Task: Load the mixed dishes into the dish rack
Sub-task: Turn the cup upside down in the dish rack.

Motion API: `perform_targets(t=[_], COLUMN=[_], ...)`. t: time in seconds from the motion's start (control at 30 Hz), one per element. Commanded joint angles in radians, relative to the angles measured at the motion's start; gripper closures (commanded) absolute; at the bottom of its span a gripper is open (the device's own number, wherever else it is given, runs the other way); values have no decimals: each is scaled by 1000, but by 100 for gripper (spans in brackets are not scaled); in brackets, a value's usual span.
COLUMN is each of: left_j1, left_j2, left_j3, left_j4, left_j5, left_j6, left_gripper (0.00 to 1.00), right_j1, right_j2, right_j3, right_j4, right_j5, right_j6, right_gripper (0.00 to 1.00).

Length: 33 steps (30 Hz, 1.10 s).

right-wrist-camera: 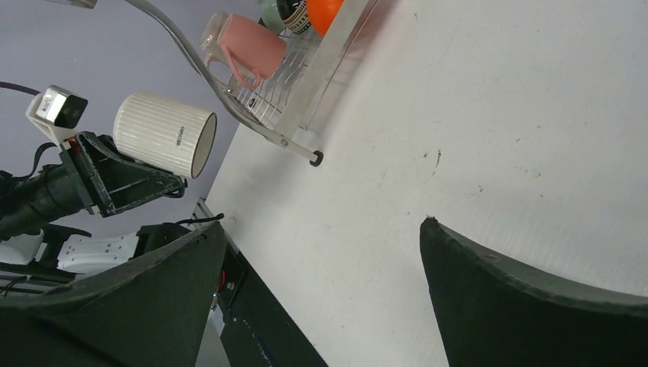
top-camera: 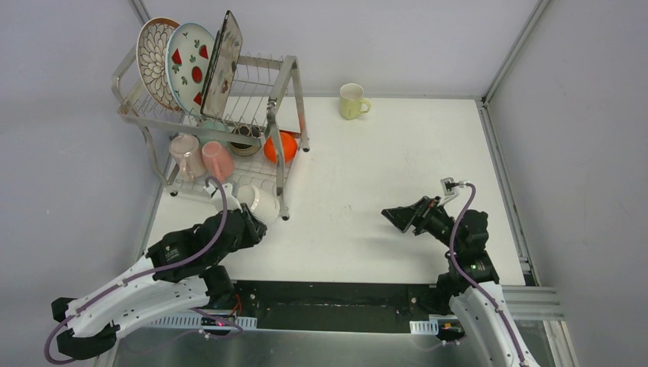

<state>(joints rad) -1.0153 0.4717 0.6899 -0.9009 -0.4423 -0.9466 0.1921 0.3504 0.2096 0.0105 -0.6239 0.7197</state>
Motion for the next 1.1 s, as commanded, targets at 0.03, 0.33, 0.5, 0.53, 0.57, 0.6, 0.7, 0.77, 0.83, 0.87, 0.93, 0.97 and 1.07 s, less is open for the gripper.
perform_targets(t=[0.03,0.33,0.5,0.53,0.57,0.6,0.7,0.77,0.83,0.87,0.93,0.97,1.07], left_j1=[-7,2,145,195,240,280,351,378,405,430,477,501,550], left_j2=[56,156,219,230,237,240,234,235,243,248,259,270,302], left_j3=[130,158,151,148,142,135,112,101,86,77,65,63,60], left_j4=[35,45,102,113,124,137,159,167,171,180,214,225,254], left_j5=[-206,-369,-211,-161,-115,-86,-58,-62,-68,-59,-1,29,64], left_j6=[151,221,250,259,266,273,286,295,298,304,334,344,358], left_gripper=[100,100,100,100,100,100,100,100,100,100,100,100,100], right_j1=[-2,-1,-2,-2,-2,-1,-2,-2,-3,-2,-2,-2,-2], right_j2=[-9,-10,-13,-14,-14,-15,-27,-37,-51,-57,-65,-70,-78], right_j3=[25,27,27,27,27,28,27,27,24,22,19,19,18], right_j4=[-37,-42,-42,-42,-45,-47,-65,-78,-85,-85,-87,-88,-96], right_j5=[12,13,11,10,8,6,3,2,1,2,2,2,5], right_j6=[-41,-42,-40,-39,-39,-39,-39,-38,-37,-36,-31,-29,-29], right_gripper=[0,0,0,0,0,0,0,0,0,0,0,0,0])
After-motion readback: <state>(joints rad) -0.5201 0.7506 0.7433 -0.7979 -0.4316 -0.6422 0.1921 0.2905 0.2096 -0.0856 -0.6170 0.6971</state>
